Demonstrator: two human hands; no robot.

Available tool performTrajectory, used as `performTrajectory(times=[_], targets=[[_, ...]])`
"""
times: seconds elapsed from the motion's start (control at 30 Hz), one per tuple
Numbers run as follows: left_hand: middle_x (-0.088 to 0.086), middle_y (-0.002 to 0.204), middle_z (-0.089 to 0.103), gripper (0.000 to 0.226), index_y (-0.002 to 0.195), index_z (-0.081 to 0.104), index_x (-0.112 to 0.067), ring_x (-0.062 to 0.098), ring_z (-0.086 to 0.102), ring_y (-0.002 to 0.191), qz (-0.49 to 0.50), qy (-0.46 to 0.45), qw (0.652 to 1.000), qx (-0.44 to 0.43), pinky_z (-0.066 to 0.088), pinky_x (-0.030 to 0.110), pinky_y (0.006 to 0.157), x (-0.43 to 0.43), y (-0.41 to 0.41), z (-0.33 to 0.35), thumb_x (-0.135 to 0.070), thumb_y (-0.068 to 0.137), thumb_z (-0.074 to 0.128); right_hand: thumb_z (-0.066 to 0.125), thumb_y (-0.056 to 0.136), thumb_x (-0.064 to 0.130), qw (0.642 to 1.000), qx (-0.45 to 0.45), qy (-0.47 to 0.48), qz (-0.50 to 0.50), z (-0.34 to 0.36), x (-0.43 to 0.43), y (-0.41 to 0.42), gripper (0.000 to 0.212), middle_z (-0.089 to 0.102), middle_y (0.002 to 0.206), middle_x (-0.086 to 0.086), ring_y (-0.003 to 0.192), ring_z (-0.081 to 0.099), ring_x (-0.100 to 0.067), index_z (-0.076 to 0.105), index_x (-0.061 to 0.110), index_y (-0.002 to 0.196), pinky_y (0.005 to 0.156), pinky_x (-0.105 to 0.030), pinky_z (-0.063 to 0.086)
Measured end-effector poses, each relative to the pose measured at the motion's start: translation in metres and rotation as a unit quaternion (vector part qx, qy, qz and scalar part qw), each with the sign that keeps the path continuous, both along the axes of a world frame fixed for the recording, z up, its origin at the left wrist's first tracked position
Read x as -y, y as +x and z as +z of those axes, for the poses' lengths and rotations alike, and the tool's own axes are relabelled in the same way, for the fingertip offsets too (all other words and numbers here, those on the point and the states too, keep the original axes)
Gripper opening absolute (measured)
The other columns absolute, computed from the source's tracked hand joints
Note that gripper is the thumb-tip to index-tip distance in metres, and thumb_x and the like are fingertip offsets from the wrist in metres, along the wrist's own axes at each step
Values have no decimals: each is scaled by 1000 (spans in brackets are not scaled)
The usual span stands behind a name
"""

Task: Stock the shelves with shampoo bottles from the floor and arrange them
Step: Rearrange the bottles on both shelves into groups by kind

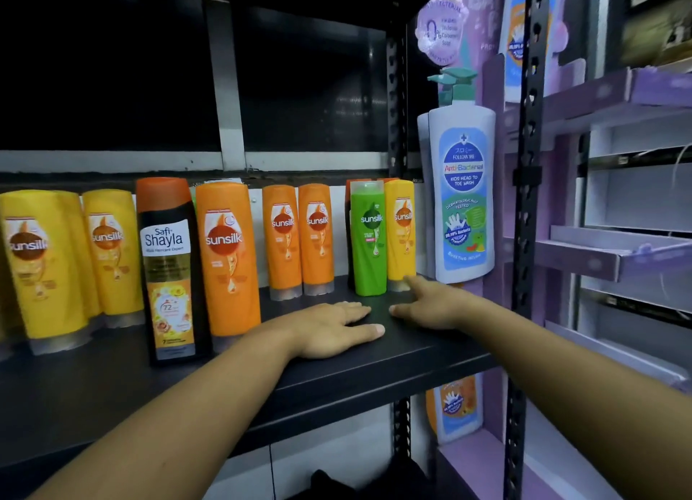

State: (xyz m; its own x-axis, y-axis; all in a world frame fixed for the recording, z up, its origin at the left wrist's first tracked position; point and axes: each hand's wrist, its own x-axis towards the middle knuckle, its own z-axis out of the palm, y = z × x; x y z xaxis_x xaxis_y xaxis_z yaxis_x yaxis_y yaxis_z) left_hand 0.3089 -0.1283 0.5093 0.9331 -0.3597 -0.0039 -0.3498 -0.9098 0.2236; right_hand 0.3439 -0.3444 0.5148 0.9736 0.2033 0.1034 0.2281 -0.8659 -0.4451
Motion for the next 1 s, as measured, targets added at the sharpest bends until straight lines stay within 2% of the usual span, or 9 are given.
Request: performTrajectory(times=[0.1,0.17,0.3,0.33,0.47,0.53,0.63,0.87,1.0], targets=[[-14,170,16,76,162,26,-35,10,9,158,0,0,1000,2,7,36,127,1,-2,-1,-73,98,37,72,89,46,987,33,152,-40,-3,-8,31,79,45,150,-10,133,48,-30,29,19,150,113,-42,39],[-14,170,15,75,162,26,-35,11,9,158,3,-2,1000,4,6,35,125,2,-4,-1,-72,98,37,75,88,37,967,45,243,-62,-5,-13,50,74,50,141,-12,126,53,-32,32,15,145,109,-49,44],[-13,170,15,73,162,25,-35,11,8,158,3,-1,1000,4,6,34,125,3,-7,-1,-71,99,36,73,91,21,937,55,336,-73,-4,-18,69,57,57,133,-13,117,57,-31,39,15,136,103,-48,49],[-13,170,15,73,162,25,-35,12,8,158,3,-2,1000,3,7,34,125,3,-7,-1,-71,99,36,73,91,19,933,62,345,-76,-4,-18,72,58,59,132,-13,115,59,-31,39,15,137,101,-47,50],[-14,170,15,74,162,26,-35,11,9,158,3,-5,1000,-1,8,35,125,3,-6,0,-72,99,37,83,83,22,920,84,371,-95,-9,-14,83,91,58,135,-12,116,61,-31,24,14,153,101,-49,52],[-14,170,15,74,162,26,-35,11,10,158,0,-8,1000,-2,9,35,125,2,-4,-1,-72,98,38,86,79,25,917,96,373,-103,-10,-14,83,86,60,131,-10,114,62,-30,32,15,146,99,-50,53],[-14,170,16,74,161,27,-36,12,12,157,1,-15,1000,-3,9,35,125,1,-4,-1,-73,97,39,84,81,29,926,113,337,-124,-10,-16,78,67,60,125,-9,113,60,-31,43,14,132,98,-47,52],[-13,169,21,76,159,33,-38,12,18,156,3,-38,999,13,14,35,123,-1,-1,-3,-76,94,42,83,82,32,939,108,302,-127,-6,-10,50,63,59,126,-11,114,58,-33,44,15,129,100,-51,50],[-13,166,31,77,157,39,-36,15,29,152,8,-45,999,23,24,35,121,-2,-3,-4,-77,92,45,82,84,32,945,79,304,-94,-7,-3,14,52,57,118,-3,108,58,-27,45,23,119,95,-45,52]])
